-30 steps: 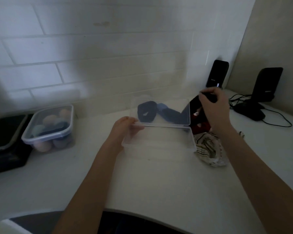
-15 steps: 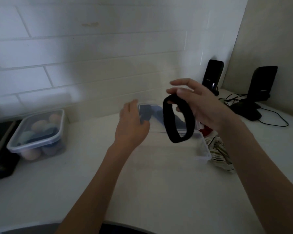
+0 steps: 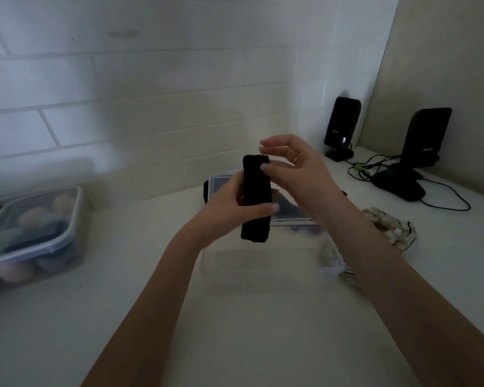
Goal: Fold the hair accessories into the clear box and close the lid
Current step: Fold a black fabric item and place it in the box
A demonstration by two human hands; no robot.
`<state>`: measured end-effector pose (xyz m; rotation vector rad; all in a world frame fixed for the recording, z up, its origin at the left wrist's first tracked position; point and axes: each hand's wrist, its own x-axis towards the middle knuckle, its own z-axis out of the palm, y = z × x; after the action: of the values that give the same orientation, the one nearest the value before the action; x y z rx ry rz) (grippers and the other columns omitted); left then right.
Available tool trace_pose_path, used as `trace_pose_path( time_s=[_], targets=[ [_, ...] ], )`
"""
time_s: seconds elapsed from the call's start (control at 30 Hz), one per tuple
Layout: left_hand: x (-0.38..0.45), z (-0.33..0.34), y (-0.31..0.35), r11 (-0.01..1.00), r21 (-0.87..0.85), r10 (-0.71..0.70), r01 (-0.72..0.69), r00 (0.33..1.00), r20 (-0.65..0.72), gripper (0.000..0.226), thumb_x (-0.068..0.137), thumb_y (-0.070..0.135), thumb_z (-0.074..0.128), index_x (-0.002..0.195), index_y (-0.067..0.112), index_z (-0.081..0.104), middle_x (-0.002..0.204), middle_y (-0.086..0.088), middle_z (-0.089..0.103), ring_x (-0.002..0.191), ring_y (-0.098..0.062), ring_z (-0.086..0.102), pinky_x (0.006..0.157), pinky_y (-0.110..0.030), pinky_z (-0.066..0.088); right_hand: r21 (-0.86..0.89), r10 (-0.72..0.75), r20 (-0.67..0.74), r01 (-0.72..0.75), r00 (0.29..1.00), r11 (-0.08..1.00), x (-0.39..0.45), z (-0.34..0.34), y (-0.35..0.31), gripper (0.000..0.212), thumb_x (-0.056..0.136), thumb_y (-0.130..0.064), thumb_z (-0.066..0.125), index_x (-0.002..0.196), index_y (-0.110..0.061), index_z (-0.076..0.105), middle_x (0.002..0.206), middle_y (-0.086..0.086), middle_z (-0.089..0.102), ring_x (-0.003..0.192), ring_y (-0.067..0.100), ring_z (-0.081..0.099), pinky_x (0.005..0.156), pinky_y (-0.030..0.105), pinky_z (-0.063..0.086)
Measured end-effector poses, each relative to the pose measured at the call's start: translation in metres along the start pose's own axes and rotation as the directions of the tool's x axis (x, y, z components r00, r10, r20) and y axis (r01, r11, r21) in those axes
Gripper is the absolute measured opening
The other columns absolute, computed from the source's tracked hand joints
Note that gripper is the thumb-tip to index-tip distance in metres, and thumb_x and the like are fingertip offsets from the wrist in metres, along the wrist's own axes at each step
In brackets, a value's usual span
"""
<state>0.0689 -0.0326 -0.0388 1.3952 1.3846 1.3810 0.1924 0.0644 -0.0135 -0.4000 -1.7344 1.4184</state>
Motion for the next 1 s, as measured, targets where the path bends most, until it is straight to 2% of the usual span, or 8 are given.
trace_pose_path(
  time_s=[0.17,0.3,0.47,0.53,0.7,0.83,0.9,1.0],
  targets=[
    [-0.002,-0.001,-0.001,0.995,-0.103,0.009,-0.013,0.999,-0.039,0.021,0.087,0.004,0.060,0.106,0.014,0.062,0.091,0.000,0.076,0.088,-0.018,0.072,0.079,-0.025,0.055,-0.057,-0.049,-0.092,0.044,0.995,0.997,0.001,-0.002,0.000,0.033,0.079,-0.002,0.069,0.107,-0.015,0.059,0.112,0.005,0.061,0.091,0.016,0.065,0.077,0.021,0.052],
    [-0.003,-0.003,-0.002,0.993,-0.119,0.008,-0.018,0.997,-0.080,0.020,0.086,0.007,0.062,0.102,0.017,0.065,0.089,-0.001,0.076,0.088,-0.019,0.072,0.080,-0.026,0.056,-0.114,-0.018,-0.147,0.001,0.989,0.993,0.000,-0.003,0.001,0.039,0.078,-0.014,0.073,0.112,-0.016,0.055,0.116,0.008,0.057,0.093,0.022,0.066,0.078,0.030,0.057],
    [-0.005,-0.004,-0.001,0.992,-0.103,0.056,-0.071,0.988,-0.147,0.022,0.081,0.006,0.067,0.100,0.019,0.067,0.083,0.003,0.076,0.079,-0.015,0.073,0.073,-0.024,0.056,-0.166,0.228,-0.114,-0.245,0.967,0.955,0.001,0.002,-0.002,0.045,0.082,-0.042,0.065,0.115,-0.017,0.049,0.102,0.008,0.066,0.073,0.017,0.067,0.056,0.026,0.052],
    [-0.006,-0.003,0.000,0.992,-0.096,0.069,-0.083,0.987,-0.147,0.021,0.082,0.006,0.066,0.099,0.019,0.067,0.082,0.003,0.076,0.077,-0.017,0.073,0.070,-0.024,0.056,-0.154,0.308,-0.017,-0.307,0.951,0.939,-0.002,0.006,-0.003,0.049,0.081,-0.040,0.066,0.118,-0.014,0.046,0.096,0.011,0.070,0.077,0.023,0.070,0.062,0.033,0.058],
    [-0.009,0.001,0.005,0.993,-0.107,0.047,-0.055,0.996,-0.082,0.014,0.089,0.010,0.058,0.098,0.017,0.065,0.078,0.004,0.076,0.066,-0.018,0.073,0.062,-0.022,0.055,-0.139,0.165,-0.003,-0.164,0.986,0.977,-0.007,0.012,0.001,0.050,0.079,-0.019,0.073,0.122,-0.012,0.048,0.086,0.012,0.073,0.076,0.025,0.071,0.066,0.036,0.057],
    [-0.013,0.003,0.009,1.000,0.016,0.004,-0.004,1.000,0.026,0.010,0.089,0.015,0.058,0.097,0.017,0.063,0.071,0.004,0.074,0.058,-0.014,0.070,0.059,-0.020,0.053,-0.040,0.171,-0.088,-0.175,0.981,0.984,-0.005,0.009,-0.002,0.040,0.082,-0.020,0.070,0.117,-0.009,0.053,0.091,0.019,0.073,0.081,0.027,0.072,0.072,0.039,0.059],
    [-0.013,0.003,0.009,0.996,0.090,0.003,-0.002,1.000,-0.005,0.001,0.088,0.019,0.061,0.086,0.019,0.062,0.059,0.002,0.070,0.047,-0.013,0.064,0.050,-0.020,0.051,0.043,0.203,-0.099,-0.199,0.974,0.979,-0.004,0.010,-0.005,0.036,0.086,-0.022,0.065,0.116,-0.005,0.053,0.096,0.021,0.071,0.083,0.026,0.072,0.067,0.032,0.059],
    [-0.012,0.002,0.007,0.987,0.159,0.027,-0.010,0.994,-0.106,0.015,0.088,0.024,0.062,0.075,0.019,0.059,0.046,0.000,0.063,0.035,-0.013,0.057,0.038,-0.021,0.043,0.044,0.304,-0.046,-0.302,0.952,0.952,-0.003,0.011,-0.008,0.044,0.088,-0.036,0.059,0.121,-0.008,0.051,0.109,0.019,0.069,0.093,0.028,0.070,0.074,0.034,0.059]
  ],
)
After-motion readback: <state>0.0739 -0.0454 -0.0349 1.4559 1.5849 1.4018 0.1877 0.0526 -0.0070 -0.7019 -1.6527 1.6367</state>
